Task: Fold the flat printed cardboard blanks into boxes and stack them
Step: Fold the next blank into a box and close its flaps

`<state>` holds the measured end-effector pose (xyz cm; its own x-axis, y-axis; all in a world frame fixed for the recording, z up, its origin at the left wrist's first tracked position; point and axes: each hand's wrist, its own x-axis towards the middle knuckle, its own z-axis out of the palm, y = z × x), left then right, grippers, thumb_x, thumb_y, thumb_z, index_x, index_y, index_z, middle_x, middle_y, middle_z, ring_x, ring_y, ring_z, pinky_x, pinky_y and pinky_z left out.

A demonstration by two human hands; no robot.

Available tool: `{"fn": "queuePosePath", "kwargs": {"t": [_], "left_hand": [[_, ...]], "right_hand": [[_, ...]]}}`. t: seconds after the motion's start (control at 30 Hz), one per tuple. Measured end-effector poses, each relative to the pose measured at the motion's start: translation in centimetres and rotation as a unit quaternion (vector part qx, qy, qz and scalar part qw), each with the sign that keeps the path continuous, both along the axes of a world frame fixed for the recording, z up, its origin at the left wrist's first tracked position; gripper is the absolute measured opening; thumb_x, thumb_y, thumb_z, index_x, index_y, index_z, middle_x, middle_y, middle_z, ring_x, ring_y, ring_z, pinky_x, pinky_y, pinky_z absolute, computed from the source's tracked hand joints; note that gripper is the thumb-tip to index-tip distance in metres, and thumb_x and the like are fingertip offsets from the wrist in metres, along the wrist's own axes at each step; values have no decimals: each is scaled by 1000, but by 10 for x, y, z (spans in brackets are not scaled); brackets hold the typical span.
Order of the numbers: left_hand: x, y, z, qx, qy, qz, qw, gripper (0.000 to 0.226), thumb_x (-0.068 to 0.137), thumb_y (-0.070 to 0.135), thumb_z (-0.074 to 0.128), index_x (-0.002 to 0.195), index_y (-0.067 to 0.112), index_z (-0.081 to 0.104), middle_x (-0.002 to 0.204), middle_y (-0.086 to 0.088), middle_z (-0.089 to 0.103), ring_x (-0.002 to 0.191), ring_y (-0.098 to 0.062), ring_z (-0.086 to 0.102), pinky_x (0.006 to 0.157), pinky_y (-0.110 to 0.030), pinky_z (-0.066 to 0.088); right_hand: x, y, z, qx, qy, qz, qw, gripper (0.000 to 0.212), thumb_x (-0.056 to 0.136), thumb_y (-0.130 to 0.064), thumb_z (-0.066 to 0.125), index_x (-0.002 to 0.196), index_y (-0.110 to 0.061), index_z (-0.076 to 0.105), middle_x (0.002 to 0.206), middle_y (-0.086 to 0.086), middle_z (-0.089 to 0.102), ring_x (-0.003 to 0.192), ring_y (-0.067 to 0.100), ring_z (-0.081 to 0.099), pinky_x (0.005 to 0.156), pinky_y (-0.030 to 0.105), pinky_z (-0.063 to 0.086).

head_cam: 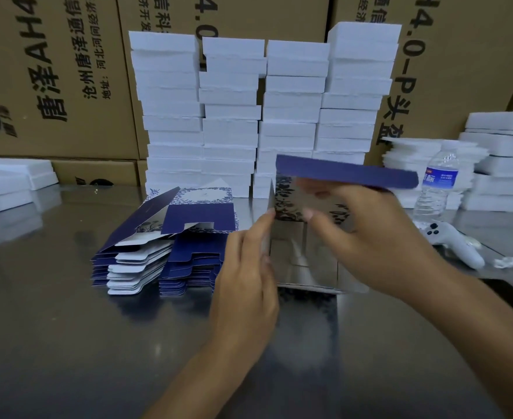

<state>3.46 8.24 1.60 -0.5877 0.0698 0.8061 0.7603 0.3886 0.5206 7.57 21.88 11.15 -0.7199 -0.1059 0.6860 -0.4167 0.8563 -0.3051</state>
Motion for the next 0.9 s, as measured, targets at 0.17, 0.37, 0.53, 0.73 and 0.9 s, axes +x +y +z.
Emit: {"fn": "queuePosePath", "kwargs": {"t": [0.17, 0.37, 0.53, 0.73, 0.9], "left_hand": [[2, 1, 2, 62, 19, -29, 997, 42, 91, 21, 51, 124, 45, 39, 99, 20, 54, 89, 5, 51, 75, -4, 38], [5, 4, 4, 31, 116, -12, 993, 18, 84, 20, 58, 102, 18, 62, 98, 6, 53, 92, 3, 50, 74, -8, 36], [5, 0, 2, 2, 40, -97, 994, 33, 85, 38, 57, 109, 17, 67, 119, 3, 50, 116, 1, 46, 94, -8, 33], [4, -4, 2, 16, -47, -130, 990, 36, 92, 48, 38, 126, 54, 49, 144, 22, 21, 139, 3, 20, 103, -2, 17], [-4, -6, 5, 44, -95, -139, 985, 37, 90, 52, 34, 125, 58, 45, 143, 24, 29, 134, 9, 25, 102, -2, 20]], "right_hand": [[2, -1, 0, -42, -11, 11, 999, 48, 84, -45, 51, 130, -34, 44, 128, -21, 47, 121, -6, 40, 95, 15, 36], [-2, -21, -2, -135, -96, 43, 985, 48, 77, -51, 56, 122, -37, 47, 114, -21, 55, 103, -3, 53, 83, 20, 44], [-6, -21, -5, -149, -56, -17, 987, 42, 81, -6, 59, 113, -32, 52, 97, -18, 58, 92, 7, 61, 78, 26, 52], [-3, -8, 8, -202, -174, 32, 963, 48, 89, 3, 49, 129, -22, 55, 122, -12, 58, 111, -5, 50, 93, 17, 48], [3, -2, 19, -161, -279, 84, 943, 32, 91, -6, 52, 98, -34, 67, 91, -21, 67, 75, -3, 65, 57, 7, 49]]}}
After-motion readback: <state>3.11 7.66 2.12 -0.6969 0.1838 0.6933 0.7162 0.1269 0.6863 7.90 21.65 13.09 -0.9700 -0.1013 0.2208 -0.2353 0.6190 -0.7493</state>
